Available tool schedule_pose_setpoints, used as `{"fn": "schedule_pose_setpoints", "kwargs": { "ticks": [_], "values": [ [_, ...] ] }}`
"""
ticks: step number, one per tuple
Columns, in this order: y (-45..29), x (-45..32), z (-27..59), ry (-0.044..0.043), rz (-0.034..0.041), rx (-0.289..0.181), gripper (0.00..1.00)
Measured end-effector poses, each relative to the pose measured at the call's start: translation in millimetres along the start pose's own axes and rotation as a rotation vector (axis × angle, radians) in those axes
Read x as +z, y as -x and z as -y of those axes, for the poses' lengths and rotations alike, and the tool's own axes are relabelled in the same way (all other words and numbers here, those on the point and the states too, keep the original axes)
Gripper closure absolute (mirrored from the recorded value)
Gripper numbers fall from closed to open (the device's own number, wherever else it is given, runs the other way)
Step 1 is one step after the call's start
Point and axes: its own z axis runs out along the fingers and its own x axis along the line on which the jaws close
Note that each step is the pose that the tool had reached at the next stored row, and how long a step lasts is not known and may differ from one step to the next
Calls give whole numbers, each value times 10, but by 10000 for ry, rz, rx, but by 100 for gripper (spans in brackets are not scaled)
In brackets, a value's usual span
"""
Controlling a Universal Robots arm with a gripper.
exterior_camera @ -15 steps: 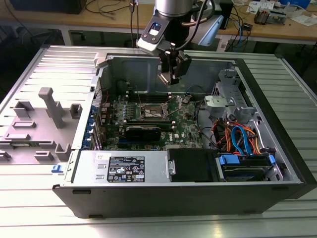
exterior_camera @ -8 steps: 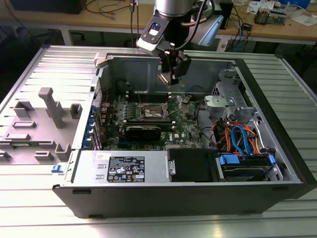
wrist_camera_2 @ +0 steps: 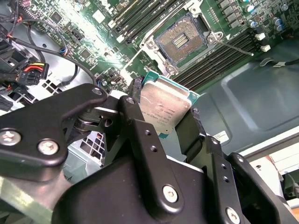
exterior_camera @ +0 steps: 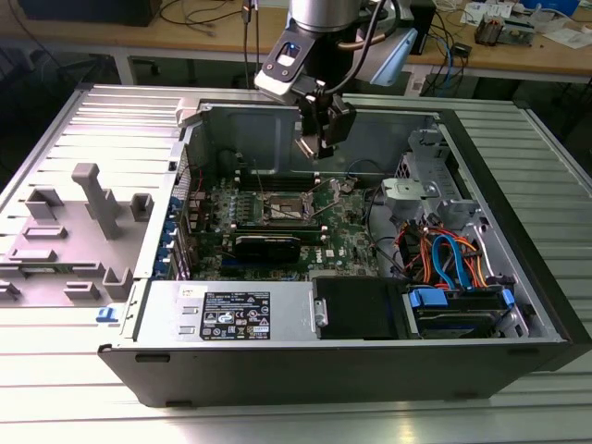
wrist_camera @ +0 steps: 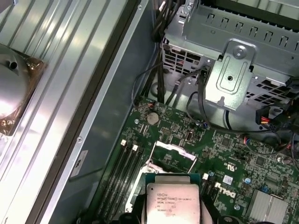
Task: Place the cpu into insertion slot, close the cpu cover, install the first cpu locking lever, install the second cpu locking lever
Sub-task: 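Place the cpu into insertion slot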
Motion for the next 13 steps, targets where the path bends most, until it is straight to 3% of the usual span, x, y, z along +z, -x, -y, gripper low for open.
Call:
{"fn": "schedule_pose_setpoints", "kwargs": {
  "ticks": [5, 13],
  "values": [
    [2, 3, 1, -2, 7, 92, 45],
    [4, 16, 4, -47, 30, 677, 45]
  ]
}}
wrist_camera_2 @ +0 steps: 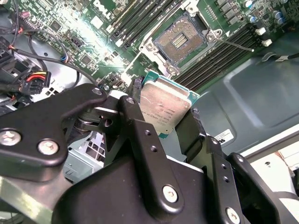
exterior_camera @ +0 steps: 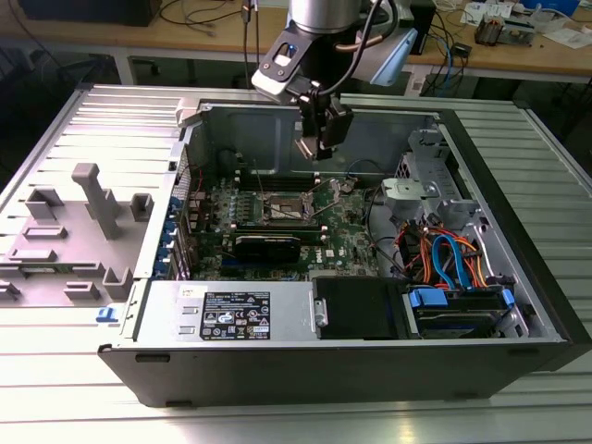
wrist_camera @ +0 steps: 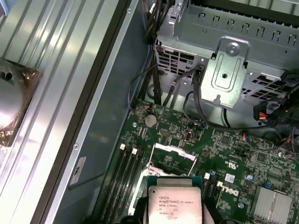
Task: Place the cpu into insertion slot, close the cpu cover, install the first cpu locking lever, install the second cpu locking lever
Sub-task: 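Place the cpu into insertion slot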
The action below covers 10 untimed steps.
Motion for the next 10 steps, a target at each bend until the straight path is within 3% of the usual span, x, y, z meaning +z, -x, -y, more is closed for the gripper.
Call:
{"fn": "schedule_pose_setpoints", "kwargs": {
  "ticks": [10],
  "values": [
    [1, 12, 1, -32, 28, 574, 45]
  ]
}}
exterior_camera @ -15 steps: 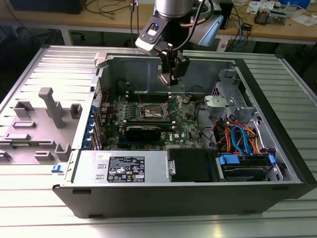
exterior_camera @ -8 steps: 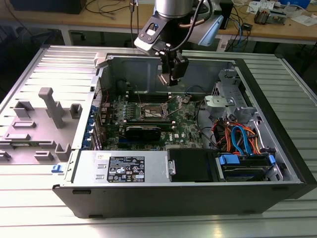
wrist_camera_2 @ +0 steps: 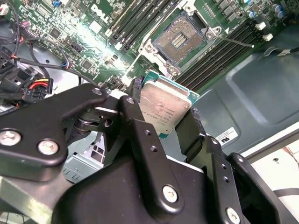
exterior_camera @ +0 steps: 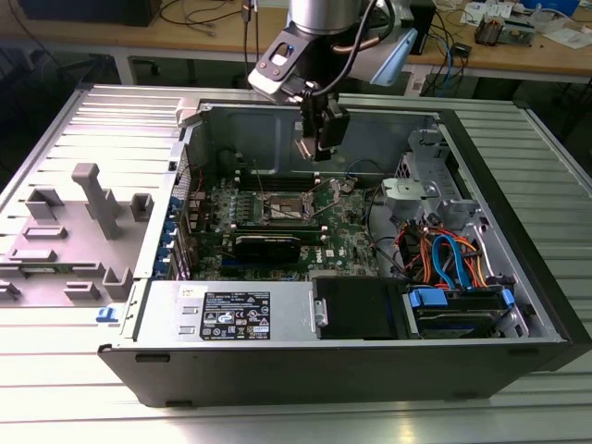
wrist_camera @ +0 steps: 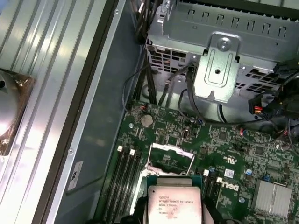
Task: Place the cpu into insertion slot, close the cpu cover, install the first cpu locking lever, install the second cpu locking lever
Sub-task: 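Place the cpu into insertion slot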
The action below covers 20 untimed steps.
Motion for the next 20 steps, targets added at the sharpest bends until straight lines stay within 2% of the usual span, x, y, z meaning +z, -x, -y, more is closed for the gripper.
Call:
{"fn": "schedule_pose_setpoints", "kwargs": {
  "ticks": [8, 10, 20],
  "values": [
    [1, 9, 1, -18, 21, 394, 45],
    [-2, 24, 18, -66, 44, 1001, 45],
    [-4, 24, 28, -67, 48, 1068, 45]
  ]
}}
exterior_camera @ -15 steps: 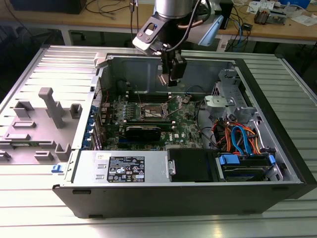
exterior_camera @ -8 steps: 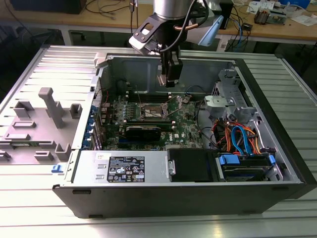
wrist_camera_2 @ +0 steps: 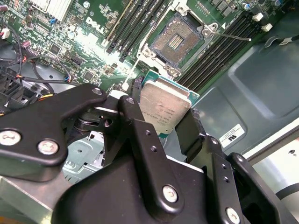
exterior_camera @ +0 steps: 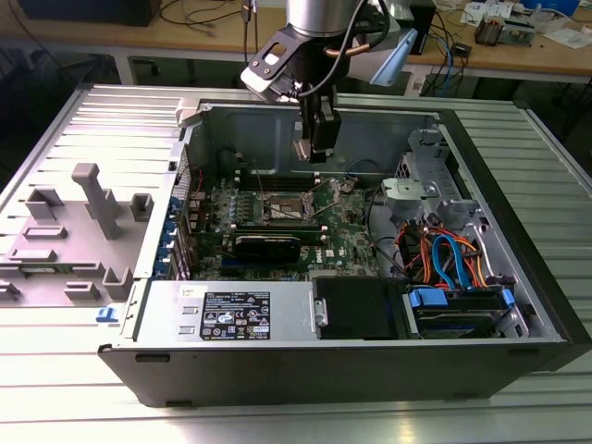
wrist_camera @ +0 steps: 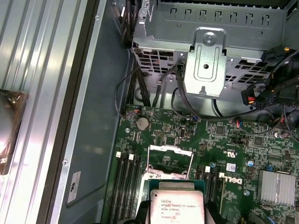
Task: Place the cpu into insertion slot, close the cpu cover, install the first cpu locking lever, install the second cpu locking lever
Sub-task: 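Place the cpu into insertion slot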
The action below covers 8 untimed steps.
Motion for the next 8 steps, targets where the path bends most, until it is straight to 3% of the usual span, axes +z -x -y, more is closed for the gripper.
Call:
{"fn": "schedule_pose_setpoints", "kwargs": {
  "ticks": [5, 8],
  "values": [
    [0, 0, 0, 0, 1, 5, 45],
    [-2, 5, 7, 6, 17, 256, 45]
  ]
}}
